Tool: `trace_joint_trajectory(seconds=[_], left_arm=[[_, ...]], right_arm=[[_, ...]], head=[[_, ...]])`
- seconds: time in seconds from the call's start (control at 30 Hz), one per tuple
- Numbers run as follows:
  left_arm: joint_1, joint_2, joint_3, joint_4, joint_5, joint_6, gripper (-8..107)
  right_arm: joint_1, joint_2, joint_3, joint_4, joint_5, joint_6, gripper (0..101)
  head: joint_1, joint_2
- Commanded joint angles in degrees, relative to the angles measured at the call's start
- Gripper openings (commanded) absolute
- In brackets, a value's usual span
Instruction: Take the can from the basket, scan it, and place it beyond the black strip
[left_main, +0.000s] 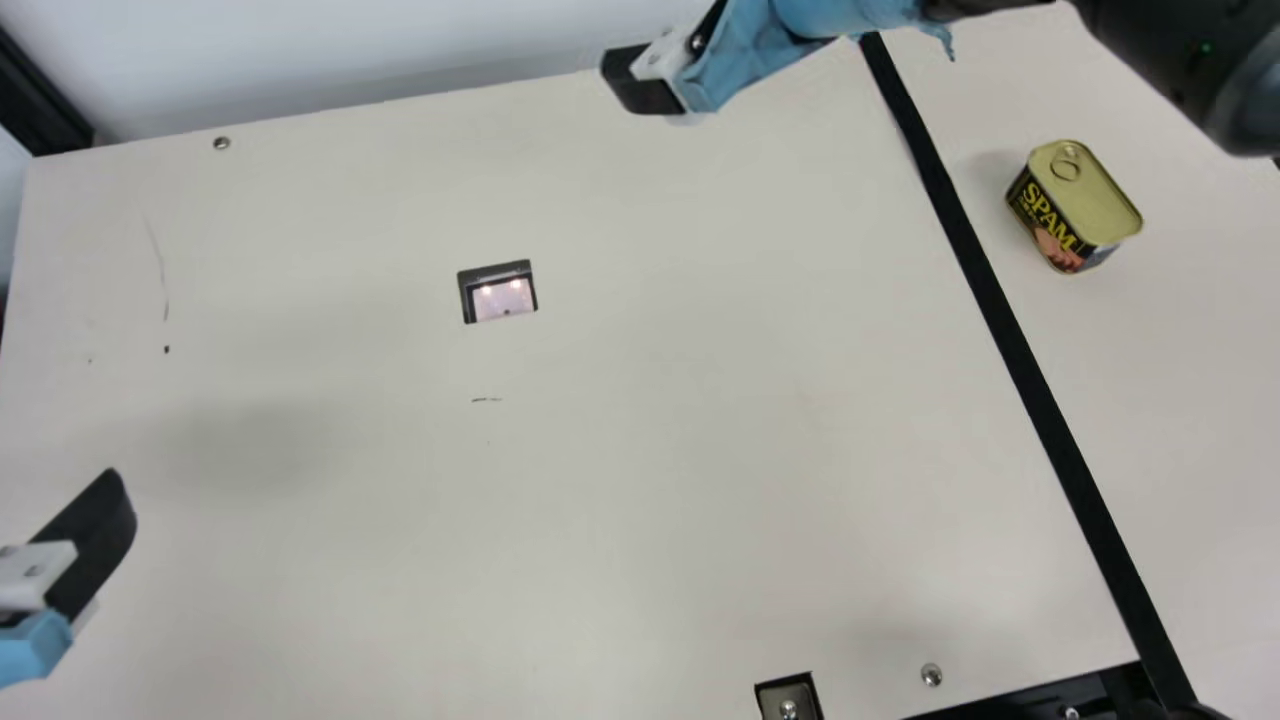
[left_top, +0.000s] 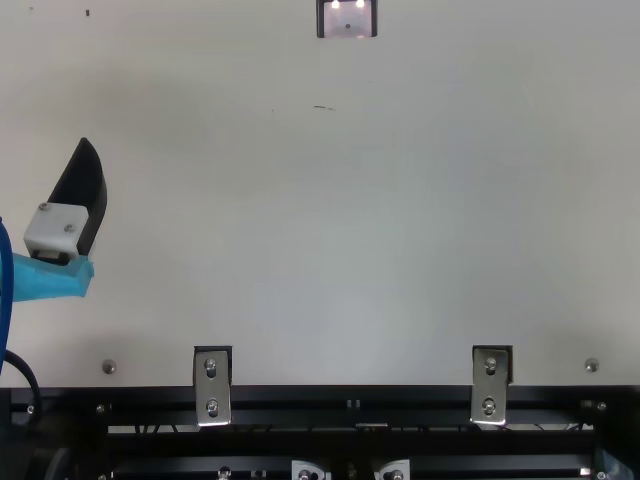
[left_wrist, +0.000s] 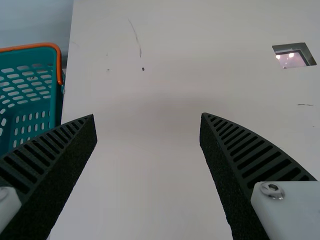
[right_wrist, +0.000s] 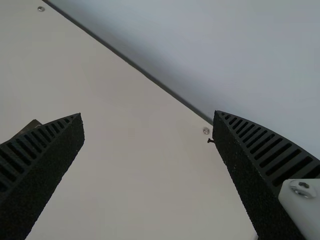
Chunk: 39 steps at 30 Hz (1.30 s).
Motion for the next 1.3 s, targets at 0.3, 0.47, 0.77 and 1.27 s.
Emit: trace_joint_trajectory(seconds=[0.3, 0.47, 0.77, 1.27], left_arm=[[0.0, 0.0, 0.0, 0.0, 0.0, 0.0, 90], [0.0, 0.0, 0.0, 0.0, 0.0, 0.0, 90], [0.0, 0.0, 0.0, 0.0, 0.0, 0.0, 90], [0.0, 0.0, 0.0, 0.0, 0.0, 0.0, 90]], right_arm=[[1.9, -0.2, 0.8, -1.8, -1.9, 0.1, 101], [2.3, -0.1, 0.5, -2.6, -1.7, 1.2, 101], [3.2, -2.9, 2.5, -6.8, -7.2, 3.7, 101], [2.7, -17.9, 18.9, -8.1, -18.0, 4.9, 101]], head=[[-1.0, -0.6], [-1.0, -0.6], [-1.0, -0.6], [-1.0, -0.6]])
